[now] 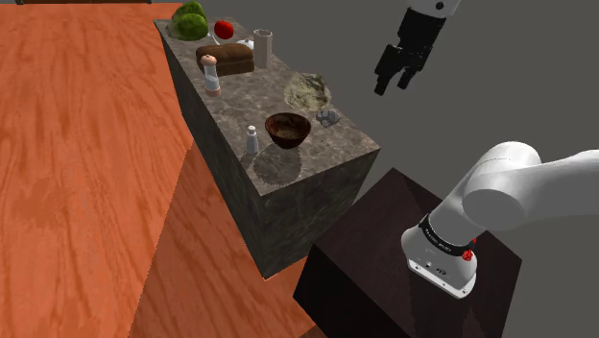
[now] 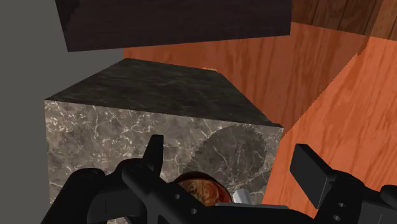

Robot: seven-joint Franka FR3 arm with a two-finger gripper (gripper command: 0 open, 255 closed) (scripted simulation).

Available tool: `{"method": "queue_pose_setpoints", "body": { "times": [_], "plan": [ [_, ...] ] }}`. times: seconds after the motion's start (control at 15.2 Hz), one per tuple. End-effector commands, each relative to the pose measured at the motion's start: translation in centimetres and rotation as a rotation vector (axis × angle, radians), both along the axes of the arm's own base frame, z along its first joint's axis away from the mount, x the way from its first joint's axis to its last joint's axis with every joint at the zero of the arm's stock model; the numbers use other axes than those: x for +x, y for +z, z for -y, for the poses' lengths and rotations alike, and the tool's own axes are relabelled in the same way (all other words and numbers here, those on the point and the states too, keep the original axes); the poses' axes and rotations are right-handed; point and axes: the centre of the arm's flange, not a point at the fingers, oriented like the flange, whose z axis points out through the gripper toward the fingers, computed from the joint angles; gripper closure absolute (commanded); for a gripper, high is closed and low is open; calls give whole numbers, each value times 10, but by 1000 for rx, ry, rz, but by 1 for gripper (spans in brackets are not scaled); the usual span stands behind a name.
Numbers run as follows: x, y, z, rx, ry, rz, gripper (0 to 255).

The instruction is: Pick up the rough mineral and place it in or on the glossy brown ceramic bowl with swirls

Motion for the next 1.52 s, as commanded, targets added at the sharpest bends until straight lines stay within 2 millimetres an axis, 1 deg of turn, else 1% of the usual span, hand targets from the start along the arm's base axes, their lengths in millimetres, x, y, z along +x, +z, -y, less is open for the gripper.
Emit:
{"method": "queue_pose_setpoints", "body": {
  "times": [0.0,0.73,1.45],
  "plan": [
    [0,0,0,0,0,0,0],
    [90,-83,82,-14,146,-33,0],
    [188,-169,152,-29,292,-66,0]
  ]
}}
